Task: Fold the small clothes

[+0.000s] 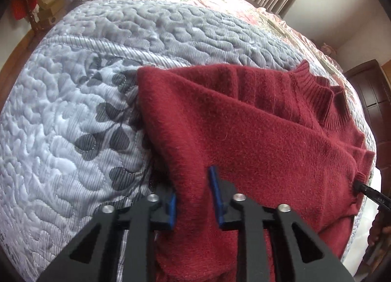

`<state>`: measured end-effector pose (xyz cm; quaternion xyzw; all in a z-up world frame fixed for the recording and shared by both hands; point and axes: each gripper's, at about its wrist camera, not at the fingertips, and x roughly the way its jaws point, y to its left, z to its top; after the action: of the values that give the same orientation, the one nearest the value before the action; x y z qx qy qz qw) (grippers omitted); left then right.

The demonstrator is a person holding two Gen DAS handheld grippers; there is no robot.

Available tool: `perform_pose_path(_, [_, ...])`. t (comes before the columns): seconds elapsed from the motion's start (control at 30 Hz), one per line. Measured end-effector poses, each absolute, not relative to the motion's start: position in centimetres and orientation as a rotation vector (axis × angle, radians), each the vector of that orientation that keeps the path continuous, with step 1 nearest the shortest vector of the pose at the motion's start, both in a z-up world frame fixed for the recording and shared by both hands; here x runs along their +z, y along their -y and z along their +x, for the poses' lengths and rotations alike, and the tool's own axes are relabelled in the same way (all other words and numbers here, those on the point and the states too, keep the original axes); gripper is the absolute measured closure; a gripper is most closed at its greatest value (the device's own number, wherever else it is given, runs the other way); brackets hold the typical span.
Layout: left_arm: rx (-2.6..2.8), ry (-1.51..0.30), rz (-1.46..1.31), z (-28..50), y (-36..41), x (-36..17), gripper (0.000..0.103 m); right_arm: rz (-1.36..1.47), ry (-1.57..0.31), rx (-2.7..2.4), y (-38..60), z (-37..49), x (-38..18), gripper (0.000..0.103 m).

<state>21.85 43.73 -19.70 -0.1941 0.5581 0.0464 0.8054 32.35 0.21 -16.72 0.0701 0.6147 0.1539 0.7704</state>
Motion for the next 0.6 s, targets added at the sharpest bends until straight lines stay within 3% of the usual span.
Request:
perform_pose_path(0.27, [0.113, -1.212, -0.323, 22.4, -43.3, -20.4, 0.090, 0.149, -1.368, 0.309, -1.0, 33.0, -18.0, 0.093])
perform_pose_path(0.33, [0.111, -1.219, -0.318, 22.5, -43.1, -20.0, 0.083, 0.162, -1.365, 0.315, -1.0, 32.9, -17.4, 0.091])
perform_pose_path(0.37, [0.114, -1.219, -0.325, 22.4, -43.2, -19.7, 0.077, 0.169, -1.360, 0.316, -0.8, 32.7, -17.1, 0.082])
perform_pose_path(0.4, [0.121, -1.215, -0.334, 22.2, -43.4, -19.2, 0.064, 0.174, -1.355, 0.315, -0.6, 32.4, -16.5, 0.075])
perform_pose_path(0.43, [0.127, -1.208, -0.338, 21.7, -43.6, -18.6, 0.058, 0.170, -1.345, 0.313, -0.5, 32.1, -16.0, 0.062])
perform_pose_path(0.5, [0.123, -1.195, -0.335, 20.4, -43.7, -17.6, 0.048, 0.121, -1.311, 0.309, -0.3, 30.5, -14.8, 0.059])
perform_pose_path(0.6, [0.107, -1.210, -0.322, 17.5, -43.4, -16.8, 0.042, 0.085, -1.300, 0.312, 0.2, 27.8, -13.9, 0.059])
